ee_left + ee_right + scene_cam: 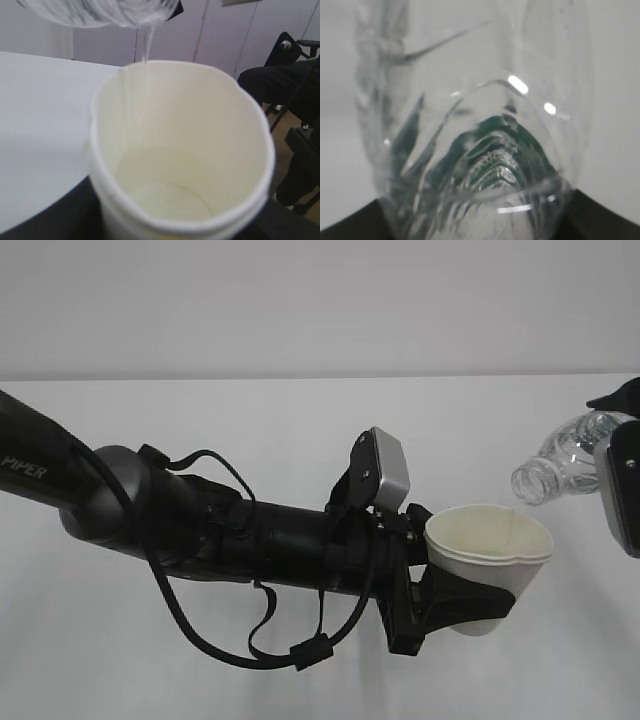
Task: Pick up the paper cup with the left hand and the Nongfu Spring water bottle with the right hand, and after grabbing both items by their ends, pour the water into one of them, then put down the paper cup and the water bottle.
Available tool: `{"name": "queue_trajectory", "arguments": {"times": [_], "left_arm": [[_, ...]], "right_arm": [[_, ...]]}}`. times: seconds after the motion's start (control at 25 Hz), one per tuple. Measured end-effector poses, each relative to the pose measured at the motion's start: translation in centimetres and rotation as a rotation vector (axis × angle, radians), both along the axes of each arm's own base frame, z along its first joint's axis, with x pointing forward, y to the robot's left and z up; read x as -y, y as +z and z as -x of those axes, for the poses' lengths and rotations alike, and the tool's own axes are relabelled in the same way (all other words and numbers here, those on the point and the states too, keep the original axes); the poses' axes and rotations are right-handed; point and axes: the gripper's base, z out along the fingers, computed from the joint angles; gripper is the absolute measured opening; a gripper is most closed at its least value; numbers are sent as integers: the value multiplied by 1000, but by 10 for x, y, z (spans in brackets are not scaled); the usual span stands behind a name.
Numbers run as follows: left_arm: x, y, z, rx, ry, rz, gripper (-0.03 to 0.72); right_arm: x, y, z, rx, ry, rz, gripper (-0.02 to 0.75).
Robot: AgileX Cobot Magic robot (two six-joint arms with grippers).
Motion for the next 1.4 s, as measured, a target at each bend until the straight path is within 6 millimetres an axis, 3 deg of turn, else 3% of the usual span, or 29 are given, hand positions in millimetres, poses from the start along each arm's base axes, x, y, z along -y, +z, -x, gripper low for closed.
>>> {"name": "queue_trajectory", "arguments": {"times": [1.4], "left_arm": [[0,0,0,-1,1,1,412]], "right_arm": [[0,0,0,3,18,31,410]]}}
